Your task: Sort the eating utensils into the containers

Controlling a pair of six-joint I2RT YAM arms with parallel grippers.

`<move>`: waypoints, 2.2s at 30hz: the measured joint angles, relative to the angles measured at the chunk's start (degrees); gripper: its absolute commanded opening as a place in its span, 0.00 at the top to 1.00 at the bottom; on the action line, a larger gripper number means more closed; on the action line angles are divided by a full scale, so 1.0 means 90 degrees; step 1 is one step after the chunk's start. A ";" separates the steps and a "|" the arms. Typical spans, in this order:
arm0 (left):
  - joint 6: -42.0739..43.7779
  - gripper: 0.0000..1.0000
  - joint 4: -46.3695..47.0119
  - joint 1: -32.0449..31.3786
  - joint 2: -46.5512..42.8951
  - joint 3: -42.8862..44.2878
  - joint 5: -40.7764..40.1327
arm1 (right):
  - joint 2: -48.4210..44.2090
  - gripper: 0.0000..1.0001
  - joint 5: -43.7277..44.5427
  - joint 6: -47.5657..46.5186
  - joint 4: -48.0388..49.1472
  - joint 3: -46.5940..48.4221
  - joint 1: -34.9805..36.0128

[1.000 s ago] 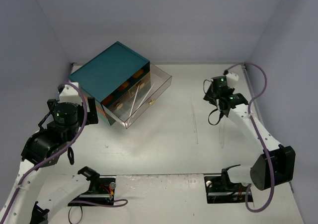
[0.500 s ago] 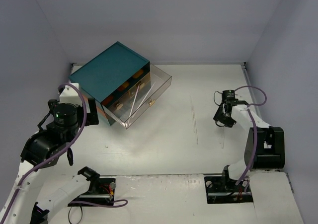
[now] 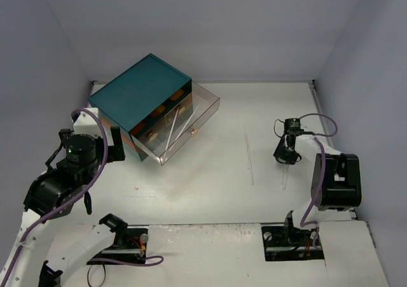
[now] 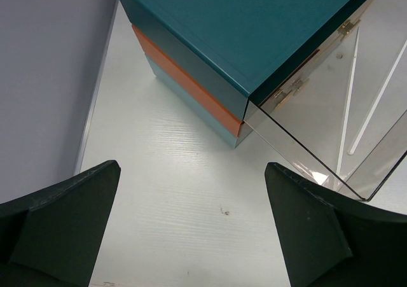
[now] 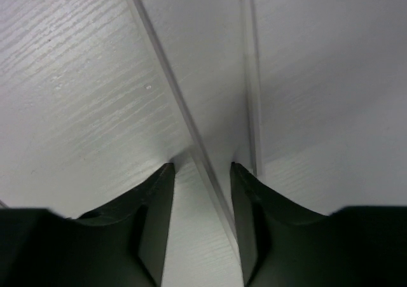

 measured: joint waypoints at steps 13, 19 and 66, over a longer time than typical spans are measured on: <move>-0.0004 0.02 0.0002 0.0000 0.0111 0.0000 0.0002 | 0.0012 1.00 -0.0172 0.0162 0.0334 0.0004 0.0993; -0.0005 0.03 0.0002 0.0000 0.0277 0.0000 0.0021 | -0.0514 1.00 -0.0656 0.0605 -0.0097 0.0870 0.1551; -0.0142 0.03 -0.0003 0.0000 0.0282 0.0107 0.0132 | -0.2229 0.36 0.1941 0.1558 -0.0594 0.1733 0.2435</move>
